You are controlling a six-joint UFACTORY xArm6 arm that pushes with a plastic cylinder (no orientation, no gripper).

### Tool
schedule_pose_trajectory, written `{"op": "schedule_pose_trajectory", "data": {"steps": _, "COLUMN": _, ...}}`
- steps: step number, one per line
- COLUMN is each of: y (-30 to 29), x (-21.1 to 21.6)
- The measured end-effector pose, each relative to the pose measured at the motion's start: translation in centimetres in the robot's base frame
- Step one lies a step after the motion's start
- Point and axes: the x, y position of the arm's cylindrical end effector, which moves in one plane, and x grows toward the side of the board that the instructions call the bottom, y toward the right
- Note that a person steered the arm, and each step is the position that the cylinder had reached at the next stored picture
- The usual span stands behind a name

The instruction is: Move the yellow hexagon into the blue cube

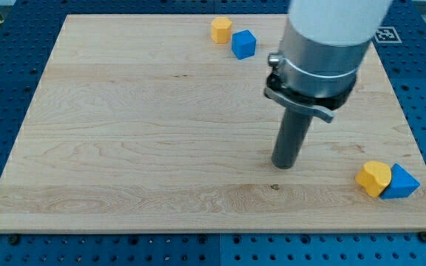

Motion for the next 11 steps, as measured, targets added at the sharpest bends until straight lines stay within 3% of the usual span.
{"op": "schedule_pose_trajectory", "data": {"steps": 2, "y": -0.1, "x": 0.0}}
{"op": "schedule_pose_trajectory", "data": {"steps": 3, "y": -6.0, "x": -1.6}}
{"op": "schedule_pose_trajectory", "data": {"steps": 4, "y": -16.5, "x": -4.6}}
{"op": "schedule_pose_trajectory", "data": {"steps": 5, "y": -25.2, "x": -10.5}}
{"op": "schedule_pose_trajectory", "data": {"steps": 6, "y": -26.9, "x": -19.0}}
{"op": "schedule_pose_trajectory", "data": {"steps": 7, "y": -23.7, "x": -23.4}}
{"op": "schedule_pose_trajectory", "data": {"steps": 8, "y": -16.4, "x": -23.4}}
{"op": "schedule_pose_trajectory", "data": {"steps": 10, "y": -14.5, "x": -32.0}}
{"op": "schedule_pose_trajectory", "data": {"steps": 11, "y": -9.6, "x": -31.6}}
